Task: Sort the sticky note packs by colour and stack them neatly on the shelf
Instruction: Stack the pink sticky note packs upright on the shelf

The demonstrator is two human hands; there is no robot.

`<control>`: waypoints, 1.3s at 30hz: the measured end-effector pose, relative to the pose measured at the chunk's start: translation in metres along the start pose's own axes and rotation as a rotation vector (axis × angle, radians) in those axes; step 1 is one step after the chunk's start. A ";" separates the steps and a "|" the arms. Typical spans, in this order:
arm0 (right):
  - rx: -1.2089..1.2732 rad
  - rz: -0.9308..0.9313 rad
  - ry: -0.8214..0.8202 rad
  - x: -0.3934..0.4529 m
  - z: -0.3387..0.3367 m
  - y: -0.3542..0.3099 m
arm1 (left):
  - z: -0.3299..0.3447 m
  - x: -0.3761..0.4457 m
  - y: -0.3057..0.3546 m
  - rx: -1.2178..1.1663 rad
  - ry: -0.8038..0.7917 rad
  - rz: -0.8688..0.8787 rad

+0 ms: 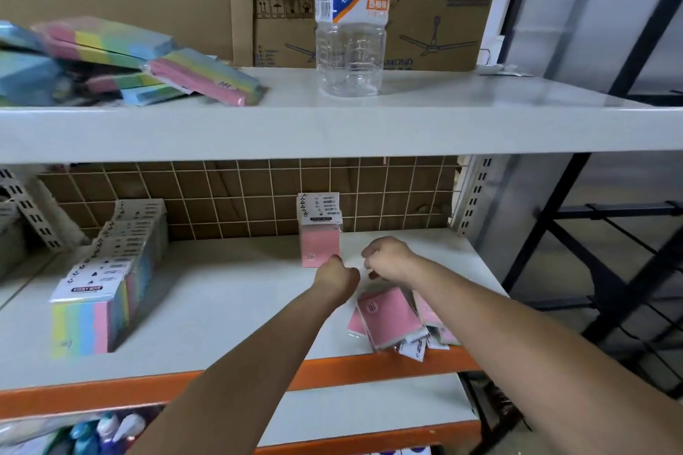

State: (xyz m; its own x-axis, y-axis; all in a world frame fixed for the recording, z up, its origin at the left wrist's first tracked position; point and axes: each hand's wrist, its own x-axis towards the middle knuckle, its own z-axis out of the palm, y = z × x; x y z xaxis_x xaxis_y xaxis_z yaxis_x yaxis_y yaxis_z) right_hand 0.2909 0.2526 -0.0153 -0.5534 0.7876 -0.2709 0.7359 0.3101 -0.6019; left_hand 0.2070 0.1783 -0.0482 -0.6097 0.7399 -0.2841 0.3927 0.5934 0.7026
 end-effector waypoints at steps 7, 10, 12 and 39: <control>-0.159 0.026 0.036 -0.016 -0.025 0.034 | 0.007 -0.018 0.005 0.105 -0.084 -0.057; -0.277 0.077 -0.008 -0.026 -0.027 0.042 | 0.013 -0.027 0.003 0.075 -0.150 -0.137; -0.318 0.087 -0.008 -0.029 -0.023 0.043 | 0.018 -0.034 0.003 0.086 -0.187 -0.199; -0.117 0.130 0.027 -0.025 -0.011 0.032 | 0.004 -0.025 -0.020 -0.553 0.017 -0.222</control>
State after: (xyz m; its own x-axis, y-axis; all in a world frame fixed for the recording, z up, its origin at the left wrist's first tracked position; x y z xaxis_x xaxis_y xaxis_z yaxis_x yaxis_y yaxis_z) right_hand 0.3326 0.2486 -0.0191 -0.4410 0.8388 -0.3193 0.8418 0.2632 -0.4713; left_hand 0.2176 0.1495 -0.0578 -0.6490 0.6091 -0.4558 -0.1595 0.4769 0.8644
